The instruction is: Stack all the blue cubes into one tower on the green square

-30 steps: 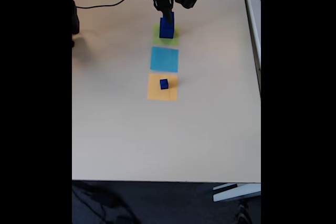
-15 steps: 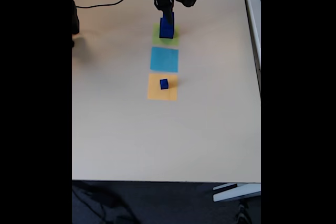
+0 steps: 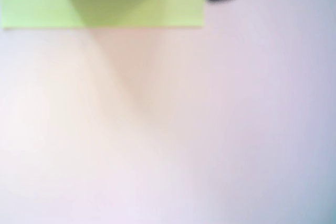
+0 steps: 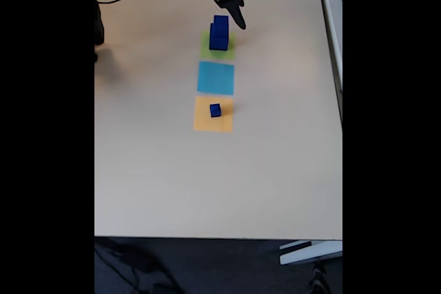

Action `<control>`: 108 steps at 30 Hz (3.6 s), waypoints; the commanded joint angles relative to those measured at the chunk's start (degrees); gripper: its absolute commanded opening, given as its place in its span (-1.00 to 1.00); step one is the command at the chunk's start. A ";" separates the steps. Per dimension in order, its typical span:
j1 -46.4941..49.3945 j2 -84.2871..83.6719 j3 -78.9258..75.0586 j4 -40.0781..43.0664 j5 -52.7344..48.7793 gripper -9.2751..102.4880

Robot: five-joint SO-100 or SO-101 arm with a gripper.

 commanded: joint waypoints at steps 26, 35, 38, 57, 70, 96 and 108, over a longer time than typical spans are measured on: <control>22.76 5.19 3.34 -3.25 -23.91 -0.22; 26.89 -0.79 4.22 -1.76 -30.23 -0.25; 26.98 -1.67 4.22 -1.41 -32.34 -0.25; 31.82 -0.70 9.40 0.62 -39.38 -0.31; 32.96 -2.72 5.89 0.79 -39.02 -0.40; 33.40 -7.82 2.55 0.00 -38.58 -0.41; 33.57 -7.91 3.43 -0.79 -38.85 -0.43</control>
